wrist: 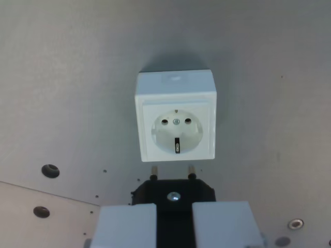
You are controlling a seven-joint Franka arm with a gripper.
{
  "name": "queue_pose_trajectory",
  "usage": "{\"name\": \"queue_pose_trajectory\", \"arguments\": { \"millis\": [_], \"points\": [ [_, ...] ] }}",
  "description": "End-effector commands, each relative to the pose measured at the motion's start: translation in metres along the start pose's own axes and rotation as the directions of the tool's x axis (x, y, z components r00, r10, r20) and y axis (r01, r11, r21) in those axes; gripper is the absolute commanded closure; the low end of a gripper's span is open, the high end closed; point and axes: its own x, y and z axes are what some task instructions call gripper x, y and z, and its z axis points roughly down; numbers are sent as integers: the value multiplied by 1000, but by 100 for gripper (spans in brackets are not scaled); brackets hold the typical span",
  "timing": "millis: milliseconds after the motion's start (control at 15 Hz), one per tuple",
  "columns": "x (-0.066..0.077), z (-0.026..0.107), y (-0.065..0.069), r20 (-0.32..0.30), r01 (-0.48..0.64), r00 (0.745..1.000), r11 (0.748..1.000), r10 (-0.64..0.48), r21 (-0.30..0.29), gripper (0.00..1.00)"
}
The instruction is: Move above the white socket
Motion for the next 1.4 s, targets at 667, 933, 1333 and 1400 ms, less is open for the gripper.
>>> {"name": "queue_pose_trajectory", "arguments": {
  "millis": [667,933,1333,1400],
  "points": [
    [-19,52,6,-89,45,995,998,-48,-38,100],
    [-23,64,6,-91,44,995,998,-47,-41,100],
    [-27,73,6,-84,47,995,998,-51,-39,100],
    [-27,74,6,-85,48,995,998,-51,-39,100]
  ]
}}
